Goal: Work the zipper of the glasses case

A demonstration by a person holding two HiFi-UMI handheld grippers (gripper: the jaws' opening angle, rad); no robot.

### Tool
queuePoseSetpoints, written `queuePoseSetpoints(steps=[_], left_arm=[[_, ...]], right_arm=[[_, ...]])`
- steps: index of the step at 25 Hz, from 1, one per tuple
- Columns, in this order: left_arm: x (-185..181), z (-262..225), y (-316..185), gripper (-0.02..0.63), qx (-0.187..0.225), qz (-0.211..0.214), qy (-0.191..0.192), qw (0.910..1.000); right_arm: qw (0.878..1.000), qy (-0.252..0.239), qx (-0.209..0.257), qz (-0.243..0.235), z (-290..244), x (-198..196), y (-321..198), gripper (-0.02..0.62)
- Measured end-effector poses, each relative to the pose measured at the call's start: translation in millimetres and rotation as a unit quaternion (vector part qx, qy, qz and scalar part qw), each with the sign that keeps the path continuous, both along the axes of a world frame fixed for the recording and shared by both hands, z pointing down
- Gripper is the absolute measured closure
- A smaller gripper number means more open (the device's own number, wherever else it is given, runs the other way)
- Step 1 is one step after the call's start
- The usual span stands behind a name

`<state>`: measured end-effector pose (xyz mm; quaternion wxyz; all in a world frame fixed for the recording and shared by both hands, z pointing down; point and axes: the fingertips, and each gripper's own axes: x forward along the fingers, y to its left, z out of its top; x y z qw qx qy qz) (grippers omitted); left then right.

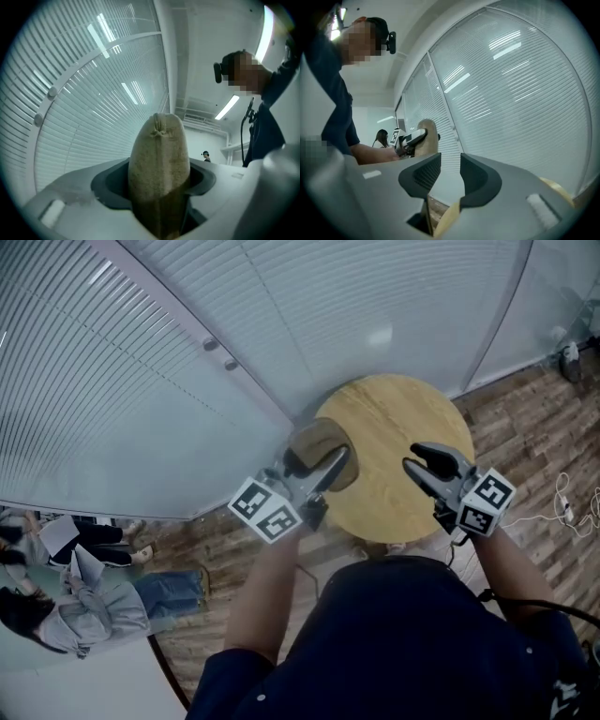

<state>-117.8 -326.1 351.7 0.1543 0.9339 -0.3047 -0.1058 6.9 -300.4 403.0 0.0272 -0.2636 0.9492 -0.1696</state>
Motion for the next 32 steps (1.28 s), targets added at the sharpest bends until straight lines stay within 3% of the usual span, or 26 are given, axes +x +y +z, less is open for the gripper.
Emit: queuePoseSetpoints(steps=[5,9,15,20,32], left_arm=[[-12,30,-2,0.305,0.012,-0.035,-0.079,0.9962],[-24,55,-5,0.304,0.016,-0.079,-0.126,0.9887],[-42,86,-8,0.304,-0.004,-0.12,-0.14,0.9828],[-49,84,-2,0.304,-0.007,-0.137,-0.162,0.9772],[-54,97,-2,0.304,-0.015,-0.148,-0.169,0.9743]], right_arm=[[0.995,0.021,0.0,0.099,9,39,-27,0.46],[0.989,0.031,-0.004,0.142,22,63,-39,0.482],[0.983,0.045,0.001,0.179,44,87,-45,0.486],[0.974,0.058,0.006,0.217,43,108,-45,0.588],[0.97,0.071,0.017,0.233,48,115,-45,0.589]])
